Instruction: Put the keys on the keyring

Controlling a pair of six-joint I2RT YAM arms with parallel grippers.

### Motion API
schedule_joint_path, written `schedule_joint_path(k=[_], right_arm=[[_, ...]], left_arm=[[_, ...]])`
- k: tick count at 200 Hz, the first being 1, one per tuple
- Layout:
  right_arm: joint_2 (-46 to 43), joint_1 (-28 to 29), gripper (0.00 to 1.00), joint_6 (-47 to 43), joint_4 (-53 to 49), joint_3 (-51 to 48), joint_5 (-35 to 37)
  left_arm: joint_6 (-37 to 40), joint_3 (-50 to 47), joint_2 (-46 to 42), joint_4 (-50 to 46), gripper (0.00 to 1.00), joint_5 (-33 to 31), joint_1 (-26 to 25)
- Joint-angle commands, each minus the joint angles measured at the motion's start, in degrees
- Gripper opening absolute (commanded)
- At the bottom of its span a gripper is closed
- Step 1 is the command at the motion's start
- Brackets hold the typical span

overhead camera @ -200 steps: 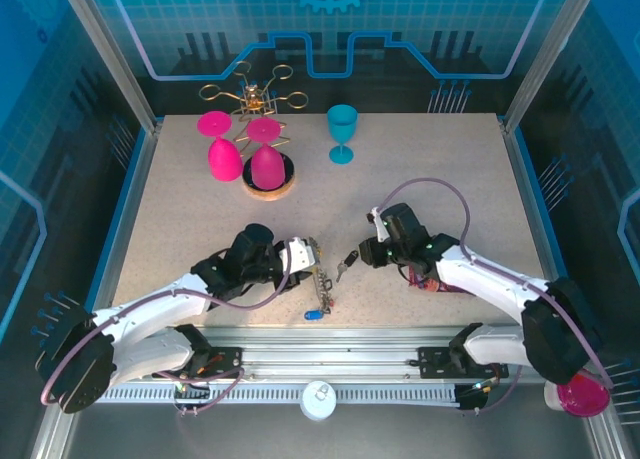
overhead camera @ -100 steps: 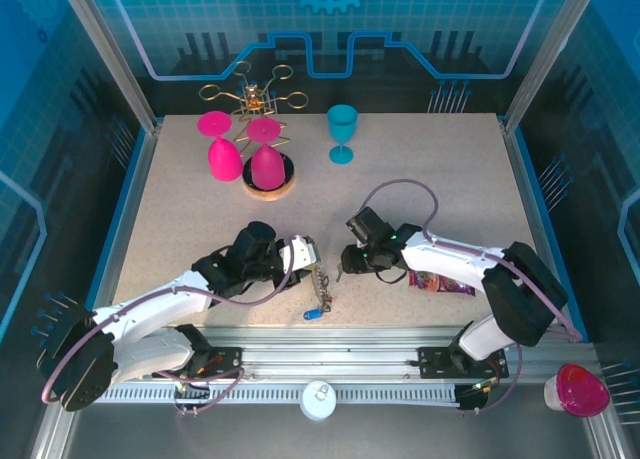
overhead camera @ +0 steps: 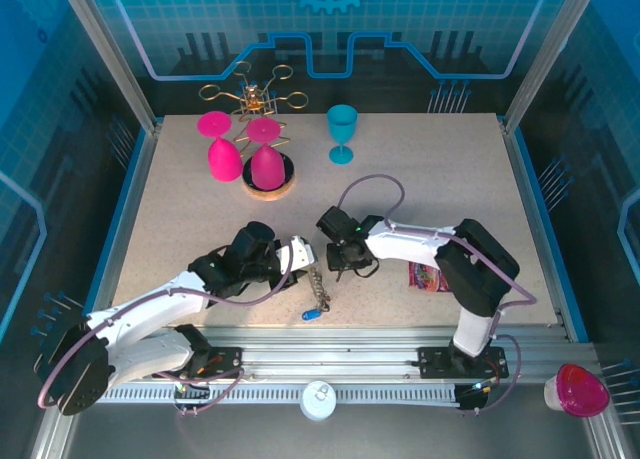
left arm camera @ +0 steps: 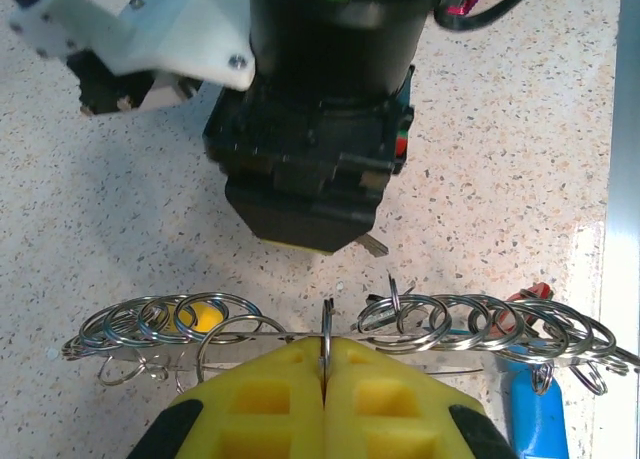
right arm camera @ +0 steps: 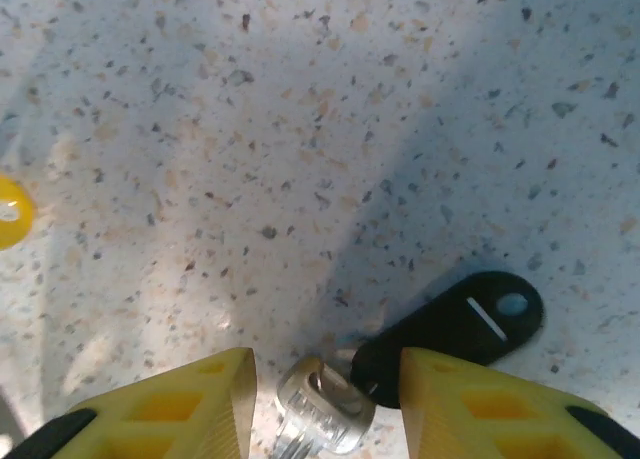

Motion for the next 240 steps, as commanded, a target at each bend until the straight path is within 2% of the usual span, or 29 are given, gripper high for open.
schedule_joint_path(k=[1,36,74,116,162,183,193,240], right_arm=[[3.0,1.2,0.40,1.8,-7.6,2.9,7.3],[5.1,1.8,0.26,2.6,-11.6,4.4,10.9],[1.2,1.8,0.07,0.5,-11.4,4.3,10.6],[-1.3,0.3,0.00,-3.7,-7.8,1.8,6.2],[-1.4,-1.7,0.00,-7.6,-3.7,-0.5,-0.7],[-0.7,-2.5,0.14,-8.6,-3.9,-0.3,-1.6],[-0.6,-2.8,0.18,-8.9,-4.0,-0.3,-1.8],[-1.1,-2.8,0.23,-9.1,-4.8,-0.3,-1.4]], left_arm=[[0.8,1.4,-1.6,0.1,0.00,-0.2,0.1],[1.0,1.1,-1.9,0.1,0.00,-0.4,0.1],[1.1,1.0,-1.7,0.6,0.00,-0.4,0.0],[1.1,0.8,-1.1,1.2,0.00,-0.2,0.1],[1.2,0.6,-0.7,1.2,0.00,-0.3,0.0],[1.2,0.7,-0.5,1.3,0.00,-0.2,0.1],[1.2,0.7,-0.5,1.3,0.00,-0.2,0.0],[1.4,0.8,-0.5,1.3,0.00,-0.2,0.1]])
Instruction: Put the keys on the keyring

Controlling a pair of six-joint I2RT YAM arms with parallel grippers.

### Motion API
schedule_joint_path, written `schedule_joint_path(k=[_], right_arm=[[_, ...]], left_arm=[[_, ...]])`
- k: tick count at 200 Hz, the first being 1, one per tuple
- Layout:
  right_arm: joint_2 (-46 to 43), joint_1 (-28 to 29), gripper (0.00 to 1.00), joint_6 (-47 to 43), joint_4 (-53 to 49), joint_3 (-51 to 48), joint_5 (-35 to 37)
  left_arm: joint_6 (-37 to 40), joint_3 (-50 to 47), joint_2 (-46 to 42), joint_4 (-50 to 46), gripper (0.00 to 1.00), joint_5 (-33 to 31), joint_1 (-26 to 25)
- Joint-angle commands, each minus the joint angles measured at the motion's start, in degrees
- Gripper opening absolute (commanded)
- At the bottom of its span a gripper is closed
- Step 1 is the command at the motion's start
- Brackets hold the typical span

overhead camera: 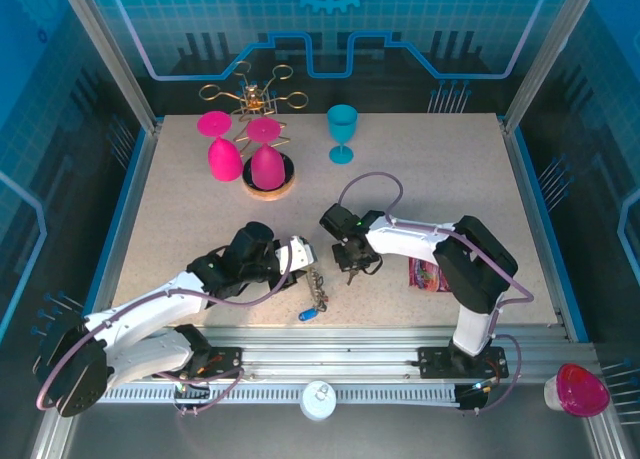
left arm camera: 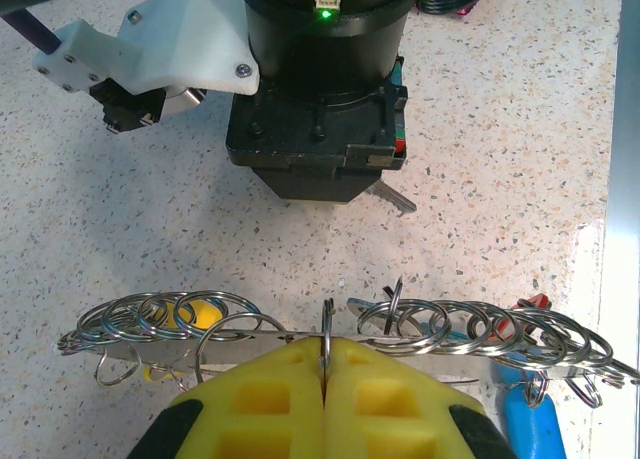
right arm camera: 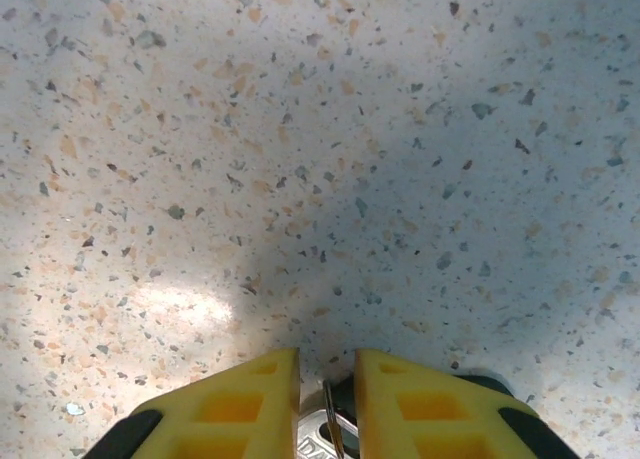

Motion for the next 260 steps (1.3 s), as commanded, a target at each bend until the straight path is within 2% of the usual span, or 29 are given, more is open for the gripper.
schedule_joint_path(k=[1,48,96,138,260], right_arm=[[-0.8,-0.3,0.23,-0.7,-0.9,-0.5,-0.8],[-1.1,0.0,0.18,-0.4,-2.0,-0.6,-0.1],[-1.0,0.3,0.19,0.0,-3.4,-0.2,1.2],[-1.2,0.7,0.17,0.4,-4.0,-0.1,2.1],[-2.4,1.6,0.19,0.7,-5.0,0.4,3.5]], left_arm=[[1.3,0.7,0.0,1.6,0.00,0.0,0.1],[1.3,0.7,0.0,1.6,0.00,0.1,0.0],[1.3,0.7,0.0,1.6,0.00,0.2,0.1],[1.3,0.8,0.0,1.5,0.00,0.3,0.1],[1.3,0.7,0.1,1.4,0.00,0.6,0.1]])
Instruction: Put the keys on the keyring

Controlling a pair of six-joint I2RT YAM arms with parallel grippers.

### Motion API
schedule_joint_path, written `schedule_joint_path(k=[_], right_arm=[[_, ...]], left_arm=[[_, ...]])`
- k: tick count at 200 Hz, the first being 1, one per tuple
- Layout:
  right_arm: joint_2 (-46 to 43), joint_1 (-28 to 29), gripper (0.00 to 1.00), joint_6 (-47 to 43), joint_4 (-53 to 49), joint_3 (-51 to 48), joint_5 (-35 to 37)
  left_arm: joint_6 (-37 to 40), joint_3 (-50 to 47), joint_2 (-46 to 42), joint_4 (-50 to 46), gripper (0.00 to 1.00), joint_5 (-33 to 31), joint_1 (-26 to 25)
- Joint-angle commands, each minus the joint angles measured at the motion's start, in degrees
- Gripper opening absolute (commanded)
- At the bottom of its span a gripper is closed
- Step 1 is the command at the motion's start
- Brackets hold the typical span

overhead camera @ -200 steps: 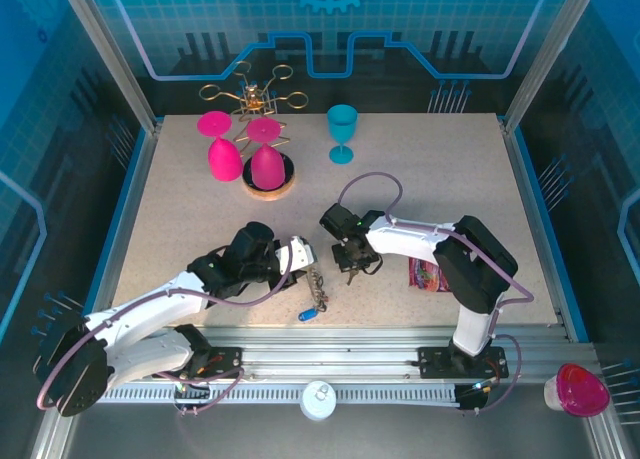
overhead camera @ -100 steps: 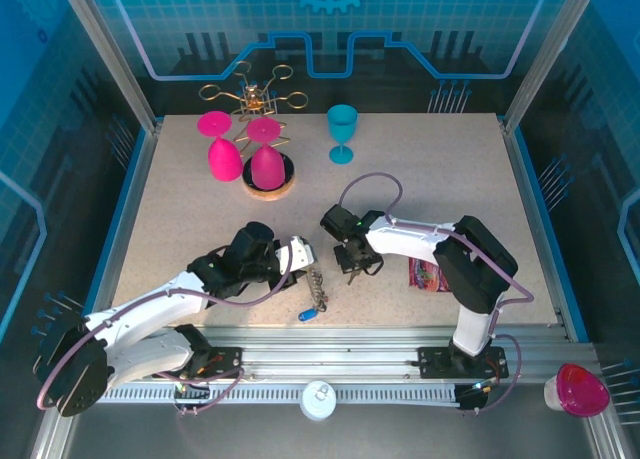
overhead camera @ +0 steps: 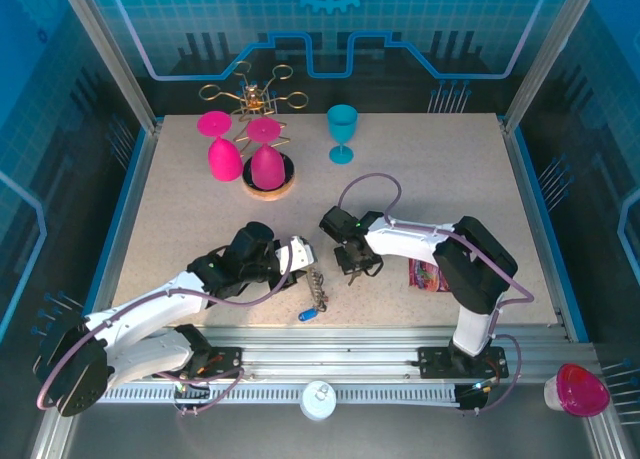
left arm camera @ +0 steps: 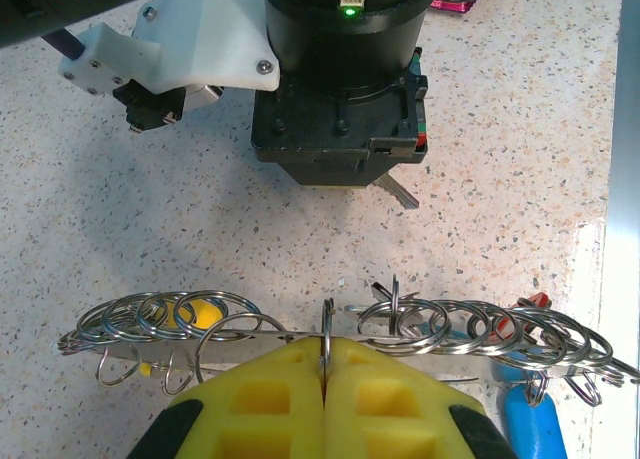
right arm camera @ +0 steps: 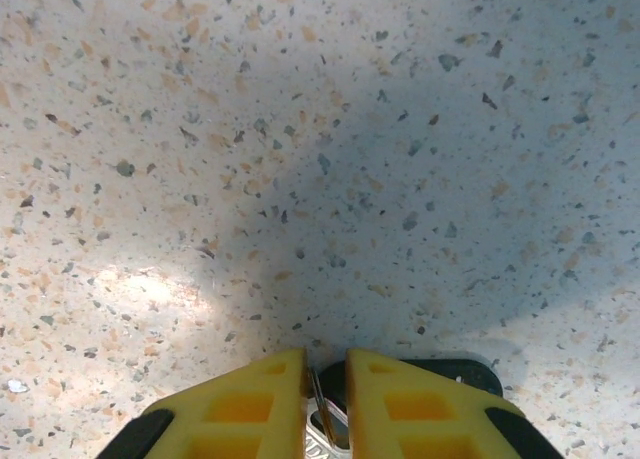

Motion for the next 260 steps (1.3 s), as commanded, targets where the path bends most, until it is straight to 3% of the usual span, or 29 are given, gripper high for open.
schedule_joint_path(k=[1,78,119,179,260], right_arm=[[-2.2,0.8,0.19,0.9,-1.9,0.4,1.1],[-1.8,0.9,0.18,1.2,-1.9,0.0,0.8],[-1.7,0.9,0.11,1.2,-1.8,0.0,1.0],[-0.8,0.9,0.16,1.0,-2.5,0.5,0.7],[-0.3,0.8,0.11,0.7,-2.8,0.8,0.3]], left_arm=[[1.2,0.6,-0.1,1.4,0.00,0.6,0.1],[1.3,0.7,-0.1,1.2,0.00,0.6,0.1],[1.4,0.7,-0.2,1.1,0.00,0.6,0.0],[1.5,0.6,-0.2,1.1,0.00,0.8,0.1],[1.5,0.7,-0.3,1.0,0.00,0.7,0.1]])
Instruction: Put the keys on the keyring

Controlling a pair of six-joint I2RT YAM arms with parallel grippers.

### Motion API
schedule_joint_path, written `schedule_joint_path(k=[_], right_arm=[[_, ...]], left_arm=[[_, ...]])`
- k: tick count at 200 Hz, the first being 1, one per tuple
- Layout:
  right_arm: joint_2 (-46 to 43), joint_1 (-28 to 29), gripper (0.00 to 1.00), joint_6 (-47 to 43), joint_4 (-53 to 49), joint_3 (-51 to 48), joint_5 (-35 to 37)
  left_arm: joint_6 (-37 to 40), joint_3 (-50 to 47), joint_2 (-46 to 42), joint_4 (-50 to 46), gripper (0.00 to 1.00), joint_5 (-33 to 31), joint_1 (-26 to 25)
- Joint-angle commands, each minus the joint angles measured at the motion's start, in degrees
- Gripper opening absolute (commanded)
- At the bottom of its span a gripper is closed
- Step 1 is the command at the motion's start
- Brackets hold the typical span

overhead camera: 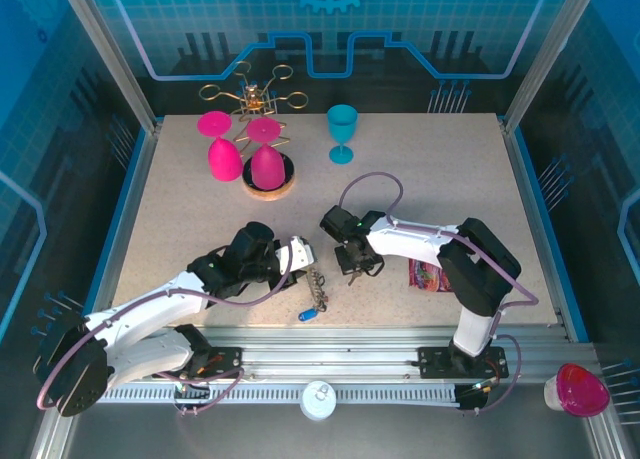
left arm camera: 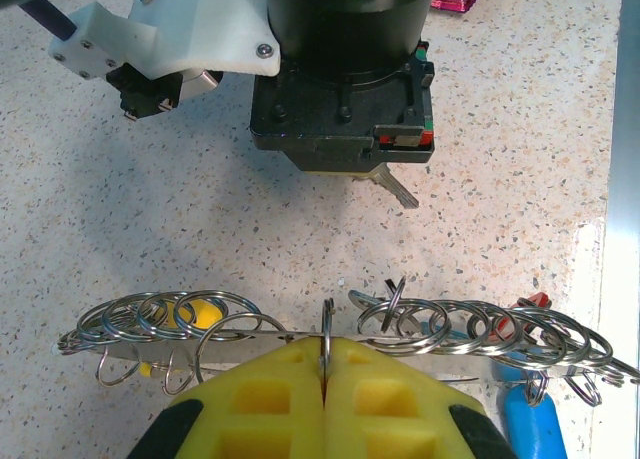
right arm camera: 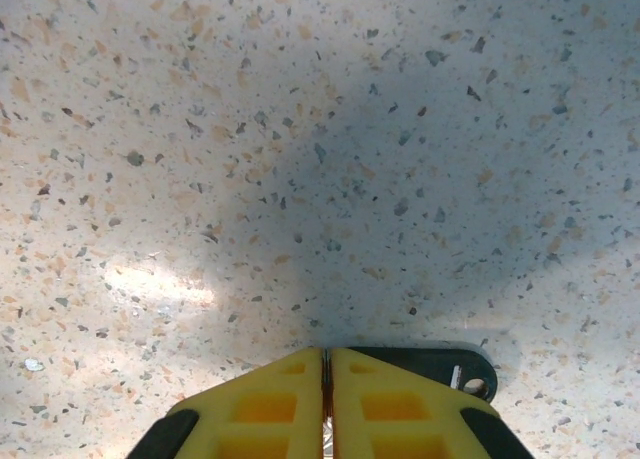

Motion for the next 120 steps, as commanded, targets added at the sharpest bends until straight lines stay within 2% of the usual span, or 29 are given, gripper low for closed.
schedule_joint_path(k=[1,47,120], right_arm=[[0.8,0.7,0.11,0.2,-1.8,0.8,0.3],[1.0,0.5,0.14,0.1,-2.0,0.9,-0.2],[1.3,0.4,0.13,0.3,-2.4,1.0,-0.3]], left_arm=[[1.4,0.7,-0.3,1.0,0.00,0.7,0.1],[1.6,0.8,-0.4,0.9,0.00,0.6,0.1],[1.6,0.7,-0.4,0.8,0.00,0.7,0.0]])
